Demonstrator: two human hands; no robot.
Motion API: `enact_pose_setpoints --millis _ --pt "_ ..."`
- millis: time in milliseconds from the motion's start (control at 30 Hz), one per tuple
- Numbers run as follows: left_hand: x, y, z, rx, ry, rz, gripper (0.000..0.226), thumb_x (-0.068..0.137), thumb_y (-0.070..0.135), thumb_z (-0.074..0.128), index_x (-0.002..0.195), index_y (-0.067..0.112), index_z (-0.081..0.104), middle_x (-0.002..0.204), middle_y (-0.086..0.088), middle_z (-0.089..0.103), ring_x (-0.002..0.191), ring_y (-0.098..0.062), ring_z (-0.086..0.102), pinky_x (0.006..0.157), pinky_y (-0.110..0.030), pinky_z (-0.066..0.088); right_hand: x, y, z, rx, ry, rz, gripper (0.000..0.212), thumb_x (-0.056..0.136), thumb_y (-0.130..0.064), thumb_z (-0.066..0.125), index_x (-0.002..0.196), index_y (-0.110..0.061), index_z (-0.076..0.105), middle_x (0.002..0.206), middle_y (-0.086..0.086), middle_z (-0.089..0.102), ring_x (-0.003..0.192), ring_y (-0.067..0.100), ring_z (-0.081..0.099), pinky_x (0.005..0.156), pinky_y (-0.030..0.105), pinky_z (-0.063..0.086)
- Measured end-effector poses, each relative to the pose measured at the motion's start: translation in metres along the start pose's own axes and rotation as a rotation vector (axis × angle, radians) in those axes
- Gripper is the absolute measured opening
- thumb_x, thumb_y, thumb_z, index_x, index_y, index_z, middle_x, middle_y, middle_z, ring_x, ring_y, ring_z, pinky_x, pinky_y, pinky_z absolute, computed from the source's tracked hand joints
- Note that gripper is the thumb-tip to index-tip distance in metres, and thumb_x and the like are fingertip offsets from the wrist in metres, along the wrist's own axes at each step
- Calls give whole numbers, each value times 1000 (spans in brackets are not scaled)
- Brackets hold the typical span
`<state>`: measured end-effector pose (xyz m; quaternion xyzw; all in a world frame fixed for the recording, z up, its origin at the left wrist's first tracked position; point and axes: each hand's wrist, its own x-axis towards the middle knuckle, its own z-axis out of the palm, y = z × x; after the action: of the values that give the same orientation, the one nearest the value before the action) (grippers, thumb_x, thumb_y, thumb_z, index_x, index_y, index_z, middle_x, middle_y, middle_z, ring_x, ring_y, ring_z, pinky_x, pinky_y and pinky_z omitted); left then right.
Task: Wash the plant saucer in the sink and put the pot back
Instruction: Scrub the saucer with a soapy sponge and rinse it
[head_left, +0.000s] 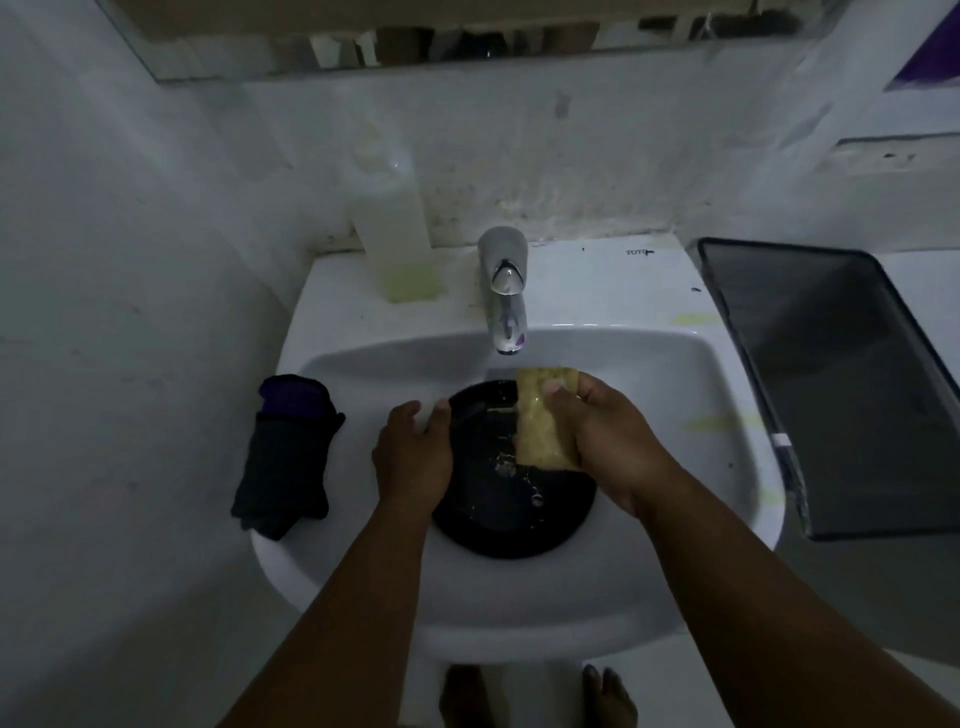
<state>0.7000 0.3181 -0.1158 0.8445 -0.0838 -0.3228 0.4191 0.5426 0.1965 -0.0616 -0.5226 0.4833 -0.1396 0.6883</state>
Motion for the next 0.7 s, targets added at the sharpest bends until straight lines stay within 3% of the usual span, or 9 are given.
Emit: enact_pose_setpoints --millis 133,267,333,400,467,500,567,633,700 --pt "12 -10 12 197 35 83 53 98 54 56 142 24 50 136 -8 63 125 -28 58 103 -32 43 10 14 -6 -29 47 -43 13 100 -29 65 103 -20 74 98 7 78 92 28 76 87 54 61" --pt "15 -14 19 356 85 149 52 99 51 58 139 18 57 129 -11 65 120 -29 61 98 -33 44 17 31 -9 -153 60 -108 10 100 -30 64 102 -24 71 94 1 78 89 21 75 88 50 61" --pt "17 -17 21 360 58 193 45 100 51 57 125 15 69 115 -7 70 107 -25 66 87 -27 48 20 40 -8 -266 71 -160 11 99 -34 63 109 -28 64 100 -3 74 93 16 72 92 45 58" --pt "14 -16 22 263 -3 202 38 100 49 58 102 15 74 90 4 70 83 -11 66 66 -16 43 22 47 -9 -329 73 -183 21 98 -34 64 116 -31 54 106 -7 69 96 11 68 90 32 57" --pt "12 -16 24 151 -6 168 36 97 49 62 93 15 71 84 6 68 80 -9 64 66 -20 44 19 49 -9 -390 68 -195 22 97 -33 67 113 -30 52 100 -14 64 89 -2 62 75 7 47" --pt "12 -17 24 90 18 149 36 96 49 65 92 14 68 84 4 68 81 -14 65 70 -27 47 17 50 -10 -427 73 -200 19 96 -33 67 109 -30 53 96 -16 63 84 -7 59 67 2 41" --pt "9 -17 23 4 51 131 46 92 56 65 89 11 61 83 -2 67 78 -20 62 77 -38 50 15 49 -12 -453 98 -217 16 95 -33 68 100 -29 54 87 -16 63 74 -9 56 60 2 39" --pt "2 -13 20 -28 9 95 55 94 61 59 89 6 58 79 -5 62 74 -19 58 76 -39 49 14 48 -13 -447 121 -231 20 96 -32 67 96 -25 48 83 -8 64 68 -2 59 56 9 42" --pt "-5 -10 17 -69 -55 60 56 100 56 54 95 0 60 83 -7 62 78 -18 59 74 -34 48 12 51 -12 -478 150 -282 23 97 -26 61 92 -25 39 84 5 63 70 14 61 60 28 50"
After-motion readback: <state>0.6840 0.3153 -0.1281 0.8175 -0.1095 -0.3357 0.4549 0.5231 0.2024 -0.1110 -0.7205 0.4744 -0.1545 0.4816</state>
